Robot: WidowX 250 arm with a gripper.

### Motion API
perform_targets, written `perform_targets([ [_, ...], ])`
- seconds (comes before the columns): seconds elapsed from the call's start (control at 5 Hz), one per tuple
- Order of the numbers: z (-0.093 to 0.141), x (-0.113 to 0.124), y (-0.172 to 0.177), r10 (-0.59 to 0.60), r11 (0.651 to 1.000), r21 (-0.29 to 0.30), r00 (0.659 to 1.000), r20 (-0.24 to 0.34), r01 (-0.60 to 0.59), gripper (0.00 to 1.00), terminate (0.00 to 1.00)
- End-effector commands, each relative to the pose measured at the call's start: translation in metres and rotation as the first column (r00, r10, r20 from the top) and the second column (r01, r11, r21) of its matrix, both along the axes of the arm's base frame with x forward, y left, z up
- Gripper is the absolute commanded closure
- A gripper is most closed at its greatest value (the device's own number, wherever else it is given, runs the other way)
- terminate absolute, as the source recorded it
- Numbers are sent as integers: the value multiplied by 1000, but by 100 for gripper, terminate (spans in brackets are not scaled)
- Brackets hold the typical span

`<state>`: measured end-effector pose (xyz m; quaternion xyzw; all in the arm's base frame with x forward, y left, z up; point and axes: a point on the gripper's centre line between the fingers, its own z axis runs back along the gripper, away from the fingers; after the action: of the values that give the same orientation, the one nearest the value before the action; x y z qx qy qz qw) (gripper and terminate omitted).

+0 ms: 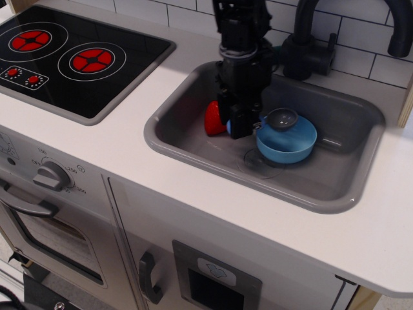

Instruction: Put spoon in bowl sink

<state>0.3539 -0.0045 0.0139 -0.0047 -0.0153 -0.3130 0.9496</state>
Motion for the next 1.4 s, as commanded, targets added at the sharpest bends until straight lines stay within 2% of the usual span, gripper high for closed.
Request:
perform_targets([
  [0.0, 34, 15, 1, 63, 998, -15, 996, 62, -62, 0, 0],
  [0.6, 42, 11, -1, 63, 998, -22, 995, 74, -61, 0, 0],
  [0.8, 50, 12, -2, 93, 995, -31, 989, 115, -90, 0, 0],
  [1.0, 58, 12, -2, 81, 997, -13, 986, 143, -80, 0, 0],
  [1.2, 58, 12, -2, 81, 997, -13, 986, 143, -80, 0, 0],
])
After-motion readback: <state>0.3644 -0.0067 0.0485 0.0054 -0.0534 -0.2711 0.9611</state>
